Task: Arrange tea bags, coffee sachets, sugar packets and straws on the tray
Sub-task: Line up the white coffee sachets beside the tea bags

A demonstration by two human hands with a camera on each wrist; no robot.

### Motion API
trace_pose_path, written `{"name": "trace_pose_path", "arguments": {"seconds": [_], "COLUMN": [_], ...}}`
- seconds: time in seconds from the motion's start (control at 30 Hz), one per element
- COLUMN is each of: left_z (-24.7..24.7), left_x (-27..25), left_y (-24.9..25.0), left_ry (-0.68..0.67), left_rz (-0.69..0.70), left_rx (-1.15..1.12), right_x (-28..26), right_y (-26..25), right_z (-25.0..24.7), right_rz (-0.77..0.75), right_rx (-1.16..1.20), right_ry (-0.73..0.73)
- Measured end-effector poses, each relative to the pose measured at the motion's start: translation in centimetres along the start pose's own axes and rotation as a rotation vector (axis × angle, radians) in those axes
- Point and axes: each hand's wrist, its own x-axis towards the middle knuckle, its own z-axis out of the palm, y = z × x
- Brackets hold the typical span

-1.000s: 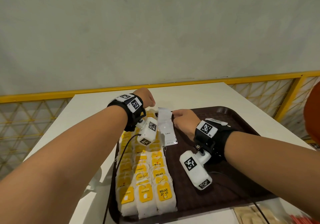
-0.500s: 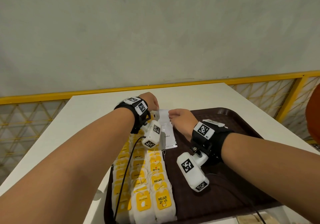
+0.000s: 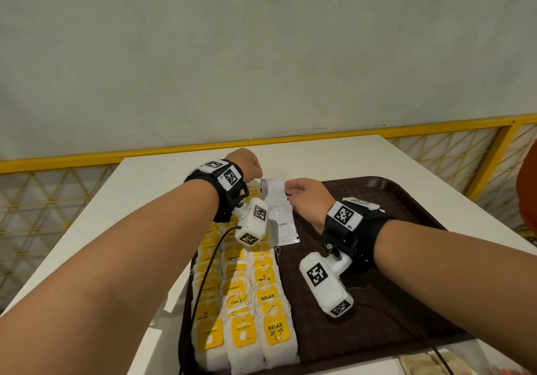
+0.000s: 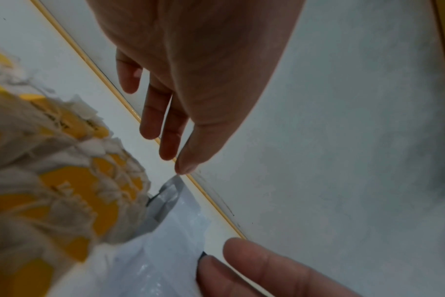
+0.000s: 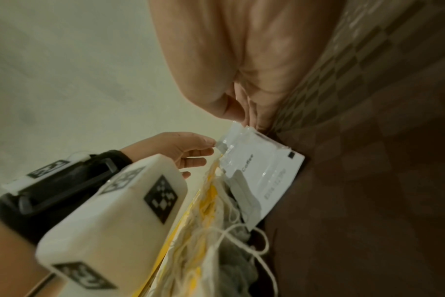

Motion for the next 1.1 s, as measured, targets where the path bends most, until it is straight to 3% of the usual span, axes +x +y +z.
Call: {"name": "trace_pose_path", "arguments": {"seconds": [0.97,1.1], "left_z": [0.0,-0.5], "left_x": [-0.3,-0.4], "left_y": [-0.2,-0.3], "left_ry": [-0.01,0.01], "left_rz": [-0.011,-0.013], "left_rx": [0.003,-0.021], "right_x": [0.1,-1.1], "right_y": [0.2,0.4], "right_z": [-1.1,-2.0], "right_rz": [-0.013,-0.038], "right_rx": [0.039,-0.076], "right_ry": [0.015,-0.001]}}
